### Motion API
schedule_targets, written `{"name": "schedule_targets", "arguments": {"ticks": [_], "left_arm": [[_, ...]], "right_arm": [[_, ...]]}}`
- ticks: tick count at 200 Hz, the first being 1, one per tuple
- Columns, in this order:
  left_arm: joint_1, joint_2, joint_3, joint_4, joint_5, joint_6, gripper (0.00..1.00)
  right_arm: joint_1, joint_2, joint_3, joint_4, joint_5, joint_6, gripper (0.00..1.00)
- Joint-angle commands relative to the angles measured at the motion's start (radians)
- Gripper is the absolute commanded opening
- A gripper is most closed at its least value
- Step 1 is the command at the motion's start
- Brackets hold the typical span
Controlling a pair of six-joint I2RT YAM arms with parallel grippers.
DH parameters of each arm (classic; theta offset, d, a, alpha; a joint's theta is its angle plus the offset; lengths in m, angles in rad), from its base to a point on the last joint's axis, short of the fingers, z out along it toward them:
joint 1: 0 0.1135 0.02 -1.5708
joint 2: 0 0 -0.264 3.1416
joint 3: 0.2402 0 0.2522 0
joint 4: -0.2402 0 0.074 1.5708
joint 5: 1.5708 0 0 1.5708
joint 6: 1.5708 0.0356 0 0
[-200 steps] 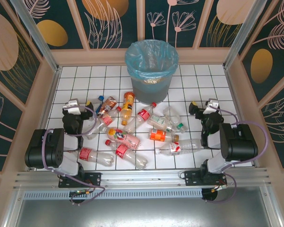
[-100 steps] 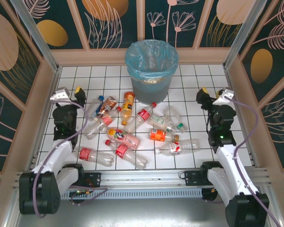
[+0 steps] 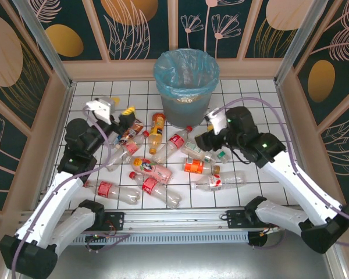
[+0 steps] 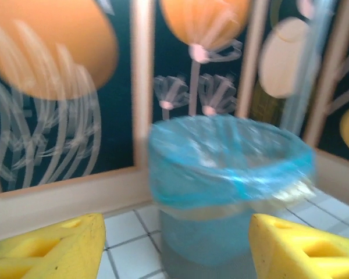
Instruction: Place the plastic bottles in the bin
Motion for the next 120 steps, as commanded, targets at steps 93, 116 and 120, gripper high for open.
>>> {"name": "schedule_targets", "arguments": {"ticks": [93,116,120], "left_arm": [[-0.275,-0.026,-0.213,-0.486,0.082,0.844,0.82],[-0.275,-0.069,-0.298,-0.407,0.117,0.869,0.89],[-0.275,-0.069,-0.304,-0.405,0.122,0.872,0.90]], "right_arm": [[0.282,0.103,-0.205,-0.093,0.035,-0.575,0.59],[0.356,0.100,-0.246,-0.036,0.012,-0.576,0.60],[0.369,0.104,-0.251,-0.029,0.013,-0.577,0.60]]}}
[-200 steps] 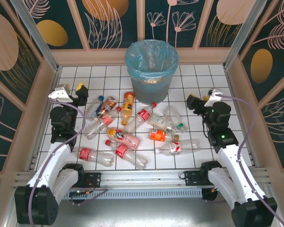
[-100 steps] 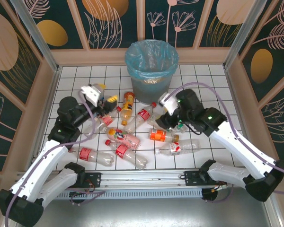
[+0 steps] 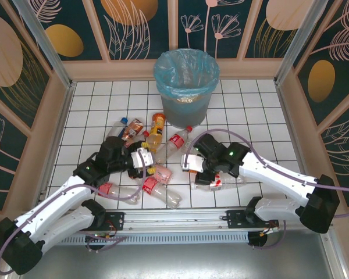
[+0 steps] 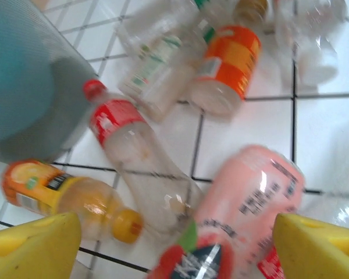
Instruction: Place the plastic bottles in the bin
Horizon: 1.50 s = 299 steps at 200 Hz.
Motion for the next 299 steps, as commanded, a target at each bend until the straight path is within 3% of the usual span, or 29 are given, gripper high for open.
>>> {"name": "schedule_targets", "arguments": {"ticks": [1,24,86,108,299], "left_arm": [[-0.003,-0.039,-0.048,0.040,0.044,0.126,0.90],[-0.004,-0.016,-0.043,0.027,0.049,0.133,0.93],[-0.004,-0.018,-0.040,0.045,0.049,0.118,0.94],[-0.003,-0.023,-0.040,0.048,0.034,0.119,0.99],[-0.004,-0.052,-0.053,0.053,0.043,0.085,0.99]], "right_arm": [[0.065,-0.018,-0.033,0.087,-0.038,-0.044,0.61],[0.108,-0.004,-0.057,0.107,-0.021,-0.063,0.61],[0.109,0.043,-0.091,0.115,-0.017,-0.097,0.62],[0.109,0.074,-0.098,0.114,0.000,-0.101,0.64],[0.089,0.210,-0.156,0.206,0.046,-0.063,0.63]]}}
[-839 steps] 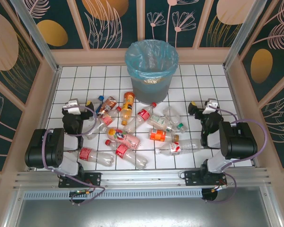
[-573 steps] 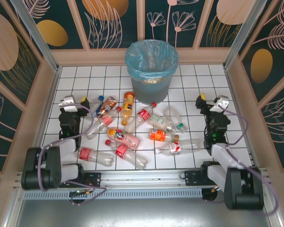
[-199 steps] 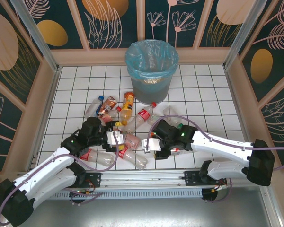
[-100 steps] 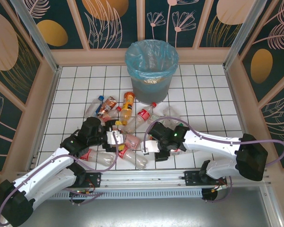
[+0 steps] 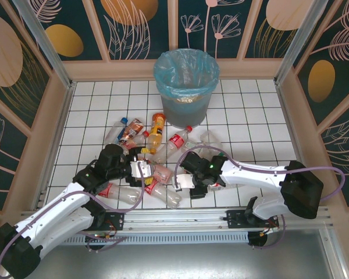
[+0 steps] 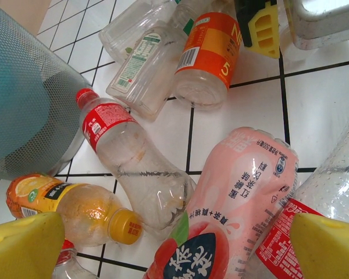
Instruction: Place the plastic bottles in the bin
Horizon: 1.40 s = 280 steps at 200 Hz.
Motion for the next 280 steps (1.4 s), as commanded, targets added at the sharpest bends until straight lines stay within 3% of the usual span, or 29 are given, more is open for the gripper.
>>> {"name": "schedule_targets", "arguments": {"ticks": [1,21,52,110,134,196,236,259,280], "left_arm": [[-0.004,-0.009,-0.006,0.021,0.027,-0.014,0.99],[-0.004,-0.003,-0.004,0.020,0.047,-0.020,0.99],[-0.003,0.001,-0.001,0.015,0.048,-0.028,0.99],[-0.004,-0.017,0.030,0.007,0.066,-0.028,0.97],[-0.004,-0.020,0.075,0.032,0.115,-0.047,0.97],[-0.004,0.044,0.228,0.165,0.194,-0.050,0.97],[-0.004,0.132,0.364,0.473,0.037,-0.295,0.97],[-0.003,0.217,0.501,0.542,-0.202,-0.421,0.99],[-0.003,0.324,0.665,0.570,-0.440,-0.565,0.99]], "right_arm": [[-0.011,0.017,-0.028,0.015,0.018,0.006,0.63],[-0.024,0.044,-0.040,0.015,0.018,0.020,0.62],[-0.027,0.048,-0.035,0.039,0.007,0.040,0.53],[-0.034,0.045,0.004,-0.009,-0.006,0.081,0.33],[-0.061,0.036,0.070,-0.074,-0.065,0.151,0.19],[-0.097,-0.190,0.203,-0.145,-0.111,0.295,0.17],[-0.189,-0.328,0.400,-0.109,-0.028,0.353,0.17],[-0.235,-0.349,0.519,-0.018,0.000,0.348,0.04],[-0.244,-0.360,0.570,0.160,0.079,0.342,0.00]]}}
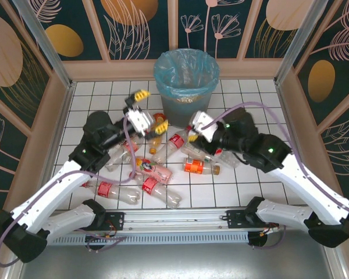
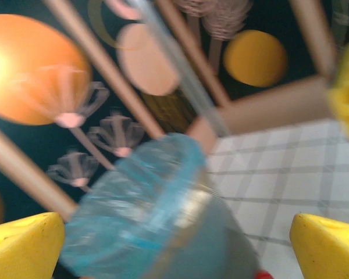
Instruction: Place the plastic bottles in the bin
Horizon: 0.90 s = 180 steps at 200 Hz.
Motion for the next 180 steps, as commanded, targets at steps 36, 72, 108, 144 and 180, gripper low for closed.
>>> {"name": "schedule_targets", "arguments": {"ticks": [36,72,108,144,180], "left_arm": [[0.005,0.270,0.401,0.025,-0.432,-0.397,0.99],[0.113,0.335,0.467,-0.054,-0.316,-0.676,0.99],[0.131,0.299,0.358,-0.033,-0.208,-0.689,0.99],[0.130,0.246,0.253,0.029,-0.183,-0.654,0.99],[0.130,0.220,0.211,0.052,-0.201,-0.609,0.99]], "right_arm": [[-0.057,0.001,0.017,0.697,0.264,0.028,0.00],[-0.162,0.147,0.064,1.024,0.287,0.081,0.00],[-0.206,0.312,0.151,1.275,0.266,0.098,0.00],[-0.250,0.513,0.285,1.331,0.227,0.144,0.00],[-0.335,0.664,0.343,1.299,0.178,0.300,0.00]]}}
